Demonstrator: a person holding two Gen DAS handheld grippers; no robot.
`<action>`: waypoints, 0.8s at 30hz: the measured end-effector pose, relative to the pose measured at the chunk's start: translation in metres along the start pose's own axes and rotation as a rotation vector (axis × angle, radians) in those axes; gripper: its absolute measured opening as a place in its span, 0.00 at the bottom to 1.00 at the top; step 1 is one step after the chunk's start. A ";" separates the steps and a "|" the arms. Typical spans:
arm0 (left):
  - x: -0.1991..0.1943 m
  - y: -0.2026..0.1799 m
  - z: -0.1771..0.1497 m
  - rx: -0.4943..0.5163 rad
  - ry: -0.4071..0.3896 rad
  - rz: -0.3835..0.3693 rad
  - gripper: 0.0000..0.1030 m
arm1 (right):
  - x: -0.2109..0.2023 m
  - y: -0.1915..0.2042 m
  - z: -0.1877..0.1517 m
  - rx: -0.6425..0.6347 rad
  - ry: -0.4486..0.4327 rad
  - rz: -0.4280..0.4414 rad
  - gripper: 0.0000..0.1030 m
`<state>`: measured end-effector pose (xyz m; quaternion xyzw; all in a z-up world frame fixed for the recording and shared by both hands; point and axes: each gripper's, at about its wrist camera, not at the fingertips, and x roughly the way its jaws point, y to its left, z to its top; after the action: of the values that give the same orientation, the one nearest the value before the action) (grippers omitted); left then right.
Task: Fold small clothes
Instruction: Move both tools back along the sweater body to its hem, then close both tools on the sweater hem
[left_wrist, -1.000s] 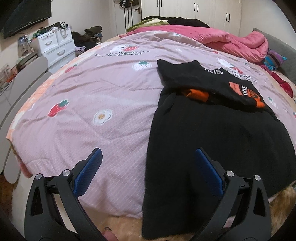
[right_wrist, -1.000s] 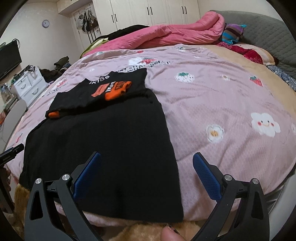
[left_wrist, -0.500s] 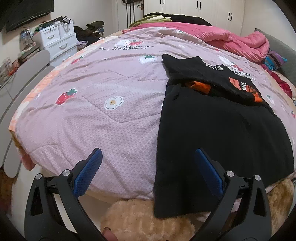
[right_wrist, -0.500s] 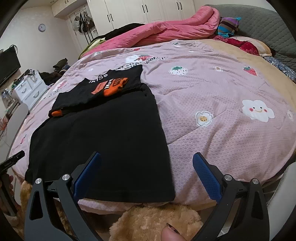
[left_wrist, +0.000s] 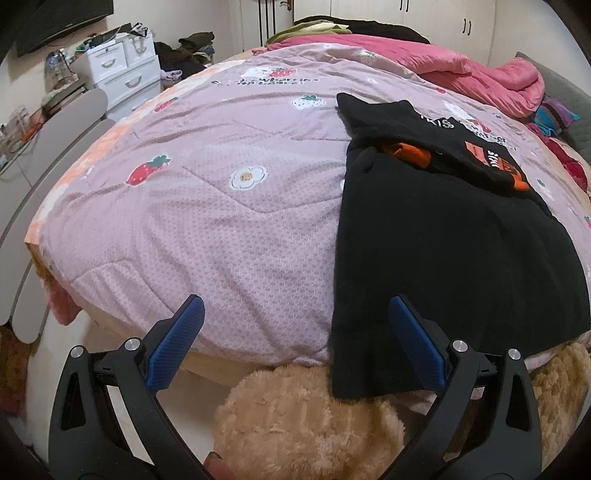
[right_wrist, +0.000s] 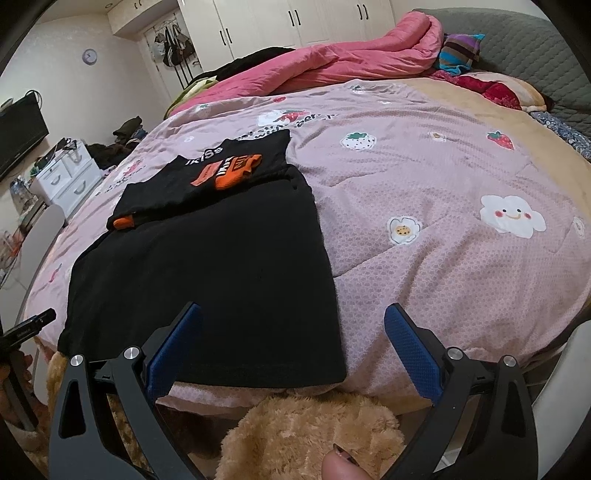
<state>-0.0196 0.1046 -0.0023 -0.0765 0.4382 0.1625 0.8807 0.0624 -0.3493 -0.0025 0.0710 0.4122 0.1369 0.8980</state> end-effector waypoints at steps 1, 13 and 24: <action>0.000 0.000 -0.001 0.000 0.004 -0.002 0.91 | 0.001 0.000 0.000 -0.001 0.004 -0.001 0.95; 0.004 -0.004 -0.010 0.021 0.050 -0.083 0.91 | 0.010 0.001 -0.012 -0.021 0.061 0.016 0.65; 0.022 -0.012 -0.021 0.059 0.135 -0.178 0.50 | 0.023 -0.004 -0.016 0.015 0.099 0.051 0.60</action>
<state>-0.0187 0.0919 -0.0331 -0.1001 0.4927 0.0652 0.8620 0.0651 -0.3460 -0.0300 0.0813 0.4552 0.1600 0.8721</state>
